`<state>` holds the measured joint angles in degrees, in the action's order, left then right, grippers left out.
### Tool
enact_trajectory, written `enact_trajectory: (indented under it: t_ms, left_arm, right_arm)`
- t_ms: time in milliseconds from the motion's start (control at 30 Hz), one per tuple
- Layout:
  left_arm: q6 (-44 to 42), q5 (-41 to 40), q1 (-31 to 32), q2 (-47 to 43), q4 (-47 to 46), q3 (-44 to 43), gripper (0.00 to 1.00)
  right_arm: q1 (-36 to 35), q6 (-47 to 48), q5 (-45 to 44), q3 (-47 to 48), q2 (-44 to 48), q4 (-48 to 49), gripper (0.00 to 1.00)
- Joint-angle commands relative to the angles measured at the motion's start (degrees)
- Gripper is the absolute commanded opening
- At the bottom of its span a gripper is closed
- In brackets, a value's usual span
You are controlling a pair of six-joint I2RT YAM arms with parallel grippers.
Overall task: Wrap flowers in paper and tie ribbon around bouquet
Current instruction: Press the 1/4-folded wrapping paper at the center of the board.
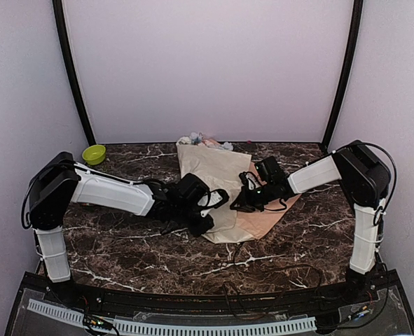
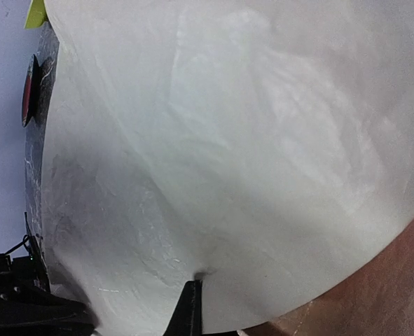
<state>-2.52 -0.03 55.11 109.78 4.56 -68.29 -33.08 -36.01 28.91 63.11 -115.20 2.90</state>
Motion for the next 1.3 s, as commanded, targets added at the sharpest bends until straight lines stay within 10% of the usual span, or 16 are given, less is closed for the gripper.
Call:
enact_trajectory:
  t_ms: [0,733,1100,1267]
  left_arm:
    - [-3.50,1.72,2.10,-2.29,0.47,4.56,0.15]
    - [-9.83,16.52,6.54,-12.84,3.49,9.73,0.16]
    - [-7.07,-5.78,0.79,-4.00,-0.65,2.34,0.03]
    - [-7.48,-3.05,1.08,-0.45,-1.84,3.38,0.03]
  right_arm:
    - [-0.70,0.81,-0.10,0.76,0.16,-2.06,0.00]
    - [-2.03,1.28,1.03,2.54,-1.22,-3.67,0.00]
    - [-2.85,1.45,1.17,4.43,-0.93,-4.54,0.00]
    - [-3.03,1.64,0.66,3.82,0.32,-4.91,0.00]
